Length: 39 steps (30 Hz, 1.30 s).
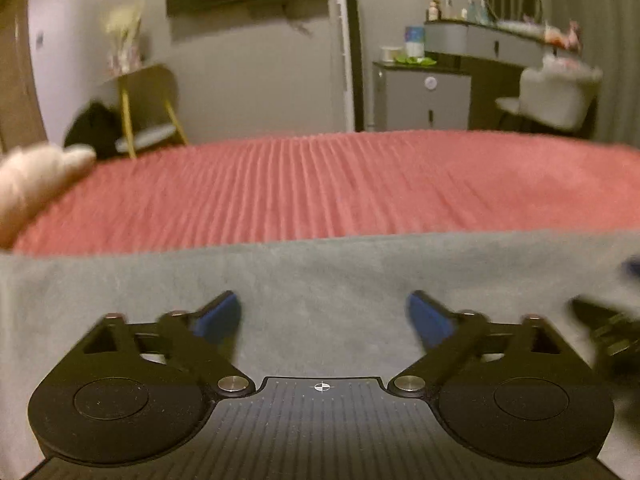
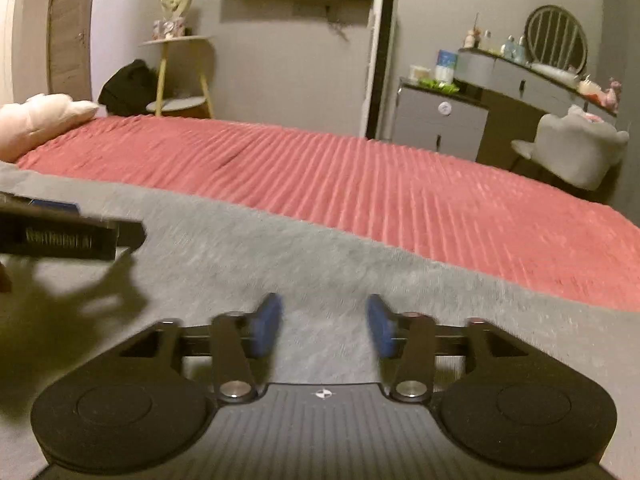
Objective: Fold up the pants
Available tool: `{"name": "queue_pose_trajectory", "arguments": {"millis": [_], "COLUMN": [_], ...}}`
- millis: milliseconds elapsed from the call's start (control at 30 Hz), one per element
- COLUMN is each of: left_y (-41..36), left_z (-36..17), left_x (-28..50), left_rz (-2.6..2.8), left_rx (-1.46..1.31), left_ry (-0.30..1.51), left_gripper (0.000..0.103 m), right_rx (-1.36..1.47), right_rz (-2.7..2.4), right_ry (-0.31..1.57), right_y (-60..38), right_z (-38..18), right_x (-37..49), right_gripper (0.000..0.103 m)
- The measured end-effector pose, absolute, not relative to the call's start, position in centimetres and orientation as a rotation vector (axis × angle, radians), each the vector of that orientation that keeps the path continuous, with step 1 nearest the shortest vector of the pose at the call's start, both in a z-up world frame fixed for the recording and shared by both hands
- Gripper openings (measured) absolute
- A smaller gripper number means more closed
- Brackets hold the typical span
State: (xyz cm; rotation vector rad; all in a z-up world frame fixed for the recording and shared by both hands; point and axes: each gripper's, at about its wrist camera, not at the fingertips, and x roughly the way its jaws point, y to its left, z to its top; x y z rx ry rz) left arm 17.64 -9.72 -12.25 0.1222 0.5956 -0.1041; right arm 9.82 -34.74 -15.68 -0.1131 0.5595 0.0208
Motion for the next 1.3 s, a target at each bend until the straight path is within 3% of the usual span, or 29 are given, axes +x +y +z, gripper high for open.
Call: {"name": "queue_pose_trajectory", "arguments": {"millis": [33,267,333,467,600,733,867,967,1033,1067,1133,1167,1200,1300], "left_y": [-9.1,-3.2,0.2,5.2,6.5,2.4,-4.5,-8.7,-10.4,-10.5,-9.2,-8.4,-7.8,-5.0], "left_z": [-12.2,-12.2,-12.6,-12.7,-12.1,-9.7,-7.9,-9.4,-11.4,-12.4,-12.8,-12.4,-11.9,-11.1], "left_x": [17.8,18.4,19.1,19.6,19.1,16.8,10.6,8.0,7.7,7.3,6.9,7.4,7.5,8.2], "left_rz": [-0.114,0.025,0.107,0.224,0.263,0.247,-0.071,-0.232,-0.264,-0.254,-0.255,-0.210,-0.143,0.102], "left_rx": [0.084,0.019,-0.045,-0.047,0.088,0.217,0.155,0.178,0.289,0.353,0.358,0.321,0.279,0.158], "left_ry": [0.602,0.593,0.620,0.622,0.601,0.550,0.480,0.541,0.600,0.575,0.529,0.562,0.589,0.685], "left_gripper": [0.101,0.103,0.103,0.103,0.103,0.100,0.101,0.101,0.101,0.103,0.103,0.103,0.103,0.103], "right_rx": [-0.104,-0.030,-0.013,0.152,0.120,0.024,0.181,0.215,0.228,0.238,0.329,0.398,0.494,0.762], "right_rz": [-0.004,-0.186,-0.283,-0.471,-0.639,-0.962,-0.588,-0.288,-0.212,-0.235,-0.299,-0.329,-0.383,-0.589], "right_ry": [0.560,0.558,0.543,0.540,0.558,0.628,0.482,0.497,0.578,0.609,0.588,0.566,0.553,0.463], "right_y": [-34.7,-44.3,-48.7,-57.4,-61.8,-61.7,-54.9,-50.1,-49.5,-50.0,-52.8,-54.5,-56.4,-61.6], "right_z": [-15.4,-15.7,-16.0,-15.7,-15.4,-14.3,-12.3,-13.0,-14.5,-15.3,-16.3,-16.4,-16.2,-16.0], "right_x": [10.1,8.3,6.7,3.2,0.4,-1.0,-5.6,-6.6,-7.0,-7.5,-9.8,-11.1,-12.5,-16.9], "right_gripper": [0.089,0.091,0.098,0.098,0.098,0.096,0.093,0.092,0.086,0.074,0.040,0.012,0.000,0.000]}}
